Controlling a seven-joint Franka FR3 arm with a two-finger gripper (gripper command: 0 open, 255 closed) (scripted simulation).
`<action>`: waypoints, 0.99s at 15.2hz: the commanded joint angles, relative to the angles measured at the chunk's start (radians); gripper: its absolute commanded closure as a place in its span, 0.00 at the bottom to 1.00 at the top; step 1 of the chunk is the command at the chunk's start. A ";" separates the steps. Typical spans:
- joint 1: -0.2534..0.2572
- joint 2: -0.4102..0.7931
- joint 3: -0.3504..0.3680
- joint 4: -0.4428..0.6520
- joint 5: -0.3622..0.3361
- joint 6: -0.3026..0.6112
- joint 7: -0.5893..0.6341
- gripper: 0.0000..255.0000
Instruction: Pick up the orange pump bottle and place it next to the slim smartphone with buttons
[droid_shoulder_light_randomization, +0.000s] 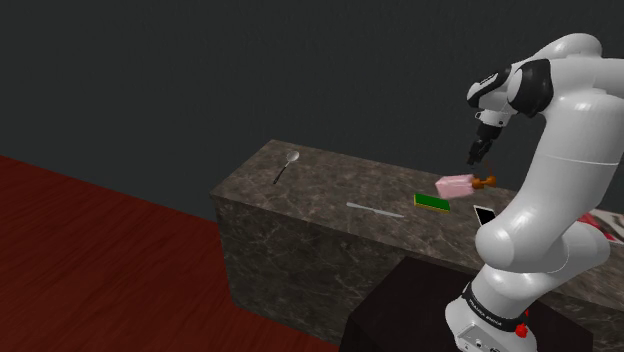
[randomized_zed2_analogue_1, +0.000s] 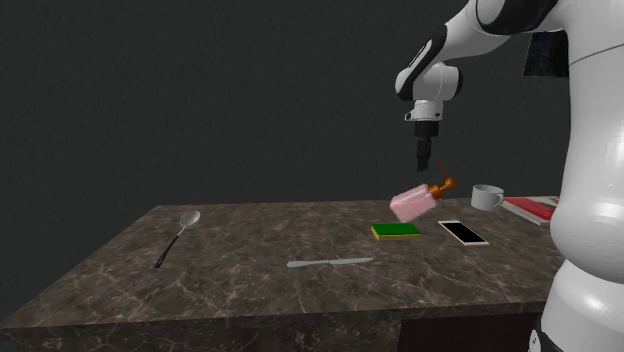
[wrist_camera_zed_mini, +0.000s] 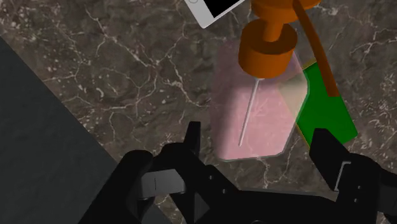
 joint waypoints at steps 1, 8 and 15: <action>0.000 0.001 0.000 -0.001 0.000 0.000 0.000 0.00; -0.004 -0.014 -0.006 0.111 -0.013 -0.125 0.010 0.00; -0.004 -0.014 -0.006 0.111 -0.013 -0.124 0.010 0.00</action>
